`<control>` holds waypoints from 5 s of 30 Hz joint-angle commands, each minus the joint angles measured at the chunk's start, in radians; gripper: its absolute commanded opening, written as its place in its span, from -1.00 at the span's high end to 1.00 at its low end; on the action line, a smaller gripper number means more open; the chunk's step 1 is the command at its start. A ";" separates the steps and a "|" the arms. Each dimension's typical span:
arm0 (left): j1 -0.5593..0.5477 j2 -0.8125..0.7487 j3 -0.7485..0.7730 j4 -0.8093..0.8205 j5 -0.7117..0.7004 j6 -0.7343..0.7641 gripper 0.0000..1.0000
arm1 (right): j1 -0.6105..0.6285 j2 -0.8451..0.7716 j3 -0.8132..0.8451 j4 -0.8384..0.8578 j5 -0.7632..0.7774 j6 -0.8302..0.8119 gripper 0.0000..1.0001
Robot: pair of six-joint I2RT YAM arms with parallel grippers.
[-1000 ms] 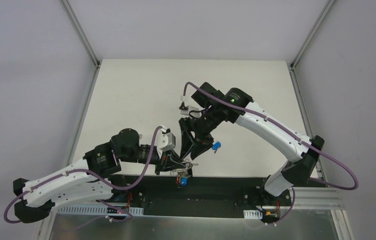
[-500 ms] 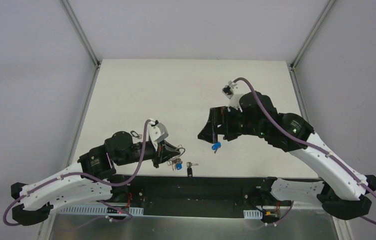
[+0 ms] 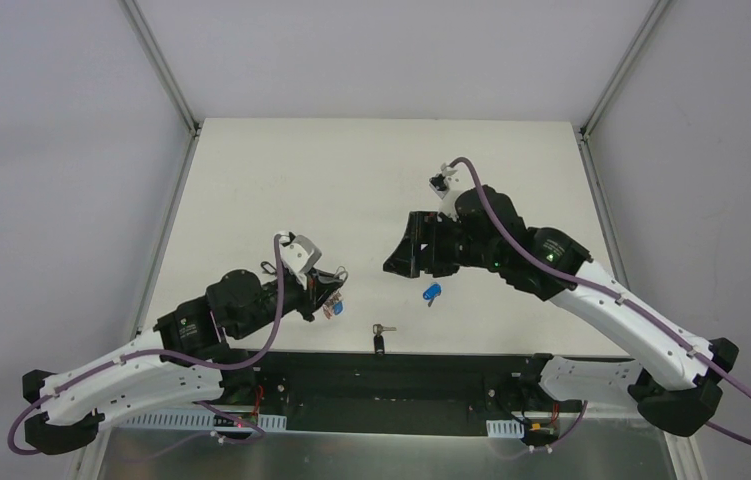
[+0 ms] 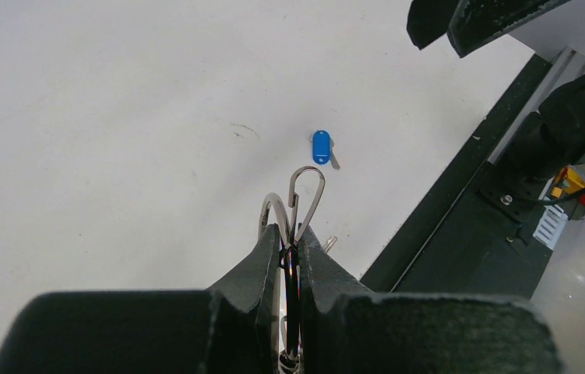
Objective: Put the keys on the keyring
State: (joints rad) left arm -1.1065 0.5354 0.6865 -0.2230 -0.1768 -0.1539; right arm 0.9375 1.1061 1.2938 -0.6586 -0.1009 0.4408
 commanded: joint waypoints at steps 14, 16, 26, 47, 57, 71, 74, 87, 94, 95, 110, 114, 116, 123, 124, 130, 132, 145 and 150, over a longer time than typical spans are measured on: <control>-0.006 -0.010 -0.078 0.200 -0.237 0.089 1.00 | 0.004 0.196 0.131 0.163 -0.222 0.299 -0.03; -0.007 -0.001 -0.111 0.275 -0.261 0.132 1.00 | 0.004 0.224 0.155 0.165 -0.223 0.331 -0.03; -0.046 0.055 -0.160 0.439 -0.319 0.296 1.00 | 0.003 0.334 0.211 0.122 -0.172 0.394 0.01; -0.120 0.076 -0.169 0.482 -0.405 0.411 1.00 | 0.004 0.393 0.255 0.096 -0.159 0.433 0.19; -0.160 0.111 -0.172 0.520 -0.469 0.473 1.00 | 0.004 0.403 0.270 0.092 -0.169 0.452 0.29; -0.222 0.144 -0.187 0.618 -0.579 0.601 1.00 | 0.007 0.400 0.262 0.060 -0.168 0.448 0.46; -0.223 0.141 -0.192 0.626 -0.591 0.607 1.00 | 0.007 0.395 0.258 0.060 -0.167 0.449 0.49; -0.228 0.133 -0.204 0.654 -0.612 0.614 1.00 | 0.009 0.375 0.249 0.060 -0.164 0.453 1.00; -0.228 0.114 -0.175 0.553 -0.549 0.539 0.73 | 0.011 0.375 0.281 0.014 -0.160 0.405 1.00; -0.228 0.107 -0.168 0.522 -0.528 0.509 0.67 | 0.011 0.377 0.291 0.002 -0.160 0.393 1.00; -0.228 -0.159 0.025 0.050 -0.043 0.117 0.26 | 0.006 0.330 0.404 -0.248 -0.147 0.133 1.00; -0.228 -0.172 0.067 0.009 0.040 0.092 0.21 | 0.008 0.337 0.466 -0.334 -0.196 0.034 1.00; -0.228 -0.160 0.089 -0.004 0.083 0.097 0.18 | 0.012 0.339 0.496 -0.376 -0.220 -0.017 1.00; -0.228 -0.111 0.160 -0.036 0.240 0.168 -0.18 | 0.066 0.356 0.615 -0.531 -0.365 -0.215 1.00; -0.229 -0.103 0.167 -0.036 0.258 0.172 -0.20 | 0.081 0.362 0.634 -0.553 -0.366 -0.232 1.00; -0.228 -0.052 0.199 -0.032 0.345 0.188 -0.49 | 0.189 0.435 0.768 -0.686 -0.378 -0.347 1.00; -0.229 -0.034 0.211 -0.029 0.367 0.197 -0.57 | 0.221 0.467 0.815 -0.729 -0.374 -0.373 1.00; -0.228 0.011 0.228 0.054 0.513 0.204 -0.76 | 0.310 0.569 0.947 -0.764 -0.312 -0.418 1.00; -0.228 0.052 0.221 0.081 0.547 0.157 -0.54 | 0.323 0.575 0.991 -0.749 -0.301 -0.433 1.00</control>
State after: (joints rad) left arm -1.3235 0.5587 0.8879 -0.2138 0.3119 0.0345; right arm 1.2469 1.6836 2.2135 -1.4105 -0.4141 0.0368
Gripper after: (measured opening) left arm 0.798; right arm 0.150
